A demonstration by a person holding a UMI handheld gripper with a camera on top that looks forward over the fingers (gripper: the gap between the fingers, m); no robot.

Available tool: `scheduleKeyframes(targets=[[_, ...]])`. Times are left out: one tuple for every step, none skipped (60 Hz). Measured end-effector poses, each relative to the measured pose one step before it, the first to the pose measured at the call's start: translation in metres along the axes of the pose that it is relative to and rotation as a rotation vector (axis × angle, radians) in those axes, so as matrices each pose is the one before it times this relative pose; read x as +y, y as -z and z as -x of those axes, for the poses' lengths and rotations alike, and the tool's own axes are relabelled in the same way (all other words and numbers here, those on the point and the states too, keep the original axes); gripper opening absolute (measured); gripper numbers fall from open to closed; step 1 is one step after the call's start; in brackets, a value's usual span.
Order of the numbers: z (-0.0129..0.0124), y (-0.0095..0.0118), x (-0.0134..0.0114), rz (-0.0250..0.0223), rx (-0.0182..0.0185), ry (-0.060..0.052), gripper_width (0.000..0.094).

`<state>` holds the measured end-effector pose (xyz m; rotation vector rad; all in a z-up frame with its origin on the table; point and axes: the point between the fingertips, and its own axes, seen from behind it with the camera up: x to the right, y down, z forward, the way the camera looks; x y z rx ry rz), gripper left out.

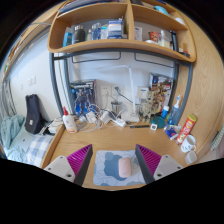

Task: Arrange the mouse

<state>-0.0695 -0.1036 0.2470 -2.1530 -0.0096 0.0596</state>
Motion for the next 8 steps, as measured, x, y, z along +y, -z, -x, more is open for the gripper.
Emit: scheduleKeyframes(targets=[[0.00003,0.00037,0.00065,-0.00089,-0.00042,-0.0002,0.0858],[0.00020,0.00022,0.00057,-0.00051,-0.00022,0.0008,0.0862],[0.00000,0.00003,0.00052,0.00083,-0.00103,0.0016,0.0861],[-0.00006,0.00019,0.00077,0.00180,-0.00164,0.0018,0.0857],[0.00014,-0.00013,0.00080,0.00243,-0.00177,0.0017,0.0857],[-0.00017,-0.00020,0.00079,0.00200,-0.00140,0.0013,0.0858],[-0.00009,-0.00034,0.00058,0.00038,-0.00084,0.0011,0.0863],[-0.00048,-0.00080,0.00042,-0.00155,-0.00093,0.0019,0.0865]])
